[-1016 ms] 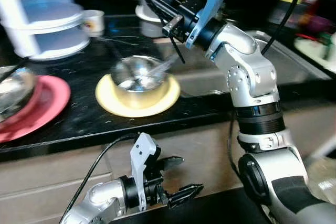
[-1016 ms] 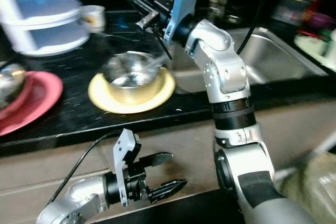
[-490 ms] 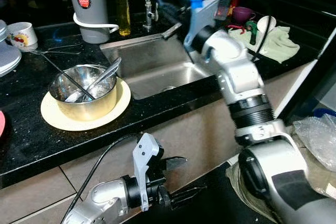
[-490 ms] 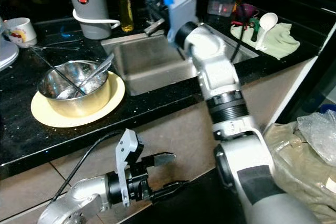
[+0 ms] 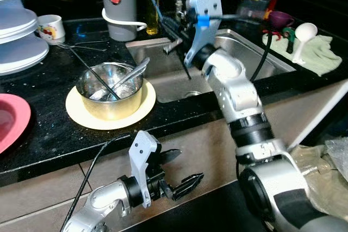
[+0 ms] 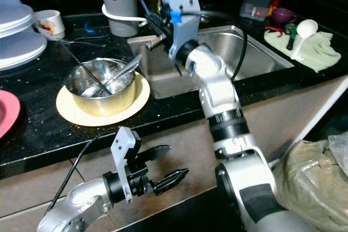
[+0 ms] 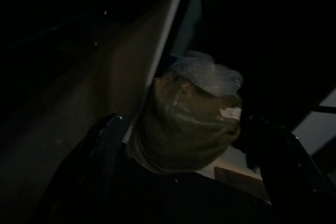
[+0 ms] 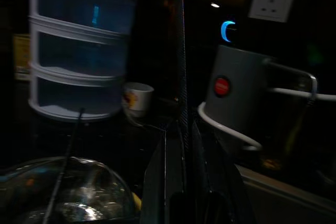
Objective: Kitchen organization
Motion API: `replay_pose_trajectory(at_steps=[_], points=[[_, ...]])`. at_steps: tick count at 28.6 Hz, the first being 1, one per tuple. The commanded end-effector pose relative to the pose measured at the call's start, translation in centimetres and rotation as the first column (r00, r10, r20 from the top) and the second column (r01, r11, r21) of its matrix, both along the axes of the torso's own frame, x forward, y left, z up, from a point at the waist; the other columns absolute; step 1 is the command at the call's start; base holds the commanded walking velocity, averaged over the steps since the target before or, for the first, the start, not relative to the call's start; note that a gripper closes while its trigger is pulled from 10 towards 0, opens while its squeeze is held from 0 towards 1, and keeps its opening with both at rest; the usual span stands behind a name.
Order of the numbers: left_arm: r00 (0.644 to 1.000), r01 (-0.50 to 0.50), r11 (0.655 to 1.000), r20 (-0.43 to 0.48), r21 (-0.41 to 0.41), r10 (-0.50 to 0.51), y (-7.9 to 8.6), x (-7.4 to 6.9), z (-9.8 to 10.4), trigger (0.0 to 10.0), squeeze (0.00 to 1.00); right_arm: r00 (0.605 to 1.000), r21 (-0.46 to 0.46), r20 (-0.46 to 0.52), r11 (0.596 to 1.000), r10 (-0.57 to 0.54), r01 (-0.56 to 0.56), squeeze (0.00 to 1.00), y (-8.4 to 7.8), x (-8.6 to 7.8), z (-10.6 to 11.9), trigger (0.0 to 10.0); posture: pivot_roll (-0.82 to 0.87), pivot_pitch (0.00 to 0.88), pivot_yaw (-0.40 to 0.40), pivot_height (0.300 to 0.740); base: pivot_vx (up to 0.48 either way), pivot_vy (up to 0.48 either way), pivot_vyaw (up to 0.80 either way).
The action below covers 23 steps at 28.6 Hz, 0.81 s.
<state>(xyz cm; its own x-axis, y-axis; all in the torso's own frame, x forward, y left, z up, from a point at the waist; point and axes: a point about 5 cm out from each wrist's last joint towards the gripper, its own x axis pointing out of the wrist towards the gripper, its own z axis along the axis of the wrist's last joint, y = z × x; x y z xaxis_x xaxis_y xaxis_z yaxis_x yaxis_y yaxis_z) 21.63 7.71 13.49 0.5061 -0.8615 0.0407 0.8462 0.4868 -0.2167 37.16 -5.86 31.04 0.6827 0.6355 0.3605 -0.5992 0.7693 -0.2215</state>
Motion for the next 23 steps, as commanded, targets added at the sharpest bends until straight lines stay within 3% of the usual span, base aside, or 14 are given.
replay_pose_trajectory(at_steps=[1,5,12,14,23], points=[[1.000,0.003,1.000,-0.007,-0.003,-0.003,-0.22,-0.16,-0.27,10.0,0.00,1.000,0.016,-0.006,1.000,-0.007,0.007,0.00,-0.50,-0.04,-0.11,10.0,0.04,0.019,-0.047,0.740,0.000,-0.382,0.00],[1.000,0.006,1.000,-0.010,-0.007,-0.006,-0.25,-0.15,-0.34,10.0,0.00,1.000,0.015,-0.023,1.000,-0.004,0.004,0.00,-0.58,-0.23,-0.79,10.0,0.04,0.013,-0.046,0.740,0.000,-0.380,0.11],[1.000,0.017,1.000,-0.014,-0.008,-0.017,-0.27,-0.12,-0.45,10.0,0.00,1.000,0.010,-0.010,1.000,-0.015,0.015,0.00,-0.80,-0.46,-0.78,10.0,0.04,0.012,-0.044,0.740,0.000,-0.376,0.80],[1.000,0.018,1.000,-0.017,-0.009,-0.019,-0.28,-0.11,-0.47,10.0,0.00,1.000,0.013,-0.013,1.000,-0.018,0.018,0.00,-0.83,-0.45,-0.76,10.0,0.04,0.013,-0.045,0.740,0.000,-0.266,0.00],[1.000,0.018,1.000,-0.025,-0.020,-0.018,-0.28,0.08,-0.47,10.0,0.00,0.999,0.002,-0.017,0.999,-0.043,0.043,0.00,-1.22,-0.32,-0.83,10.0,0.03,0.022,-0.043,0.740,0.000,0.000,0.00]])
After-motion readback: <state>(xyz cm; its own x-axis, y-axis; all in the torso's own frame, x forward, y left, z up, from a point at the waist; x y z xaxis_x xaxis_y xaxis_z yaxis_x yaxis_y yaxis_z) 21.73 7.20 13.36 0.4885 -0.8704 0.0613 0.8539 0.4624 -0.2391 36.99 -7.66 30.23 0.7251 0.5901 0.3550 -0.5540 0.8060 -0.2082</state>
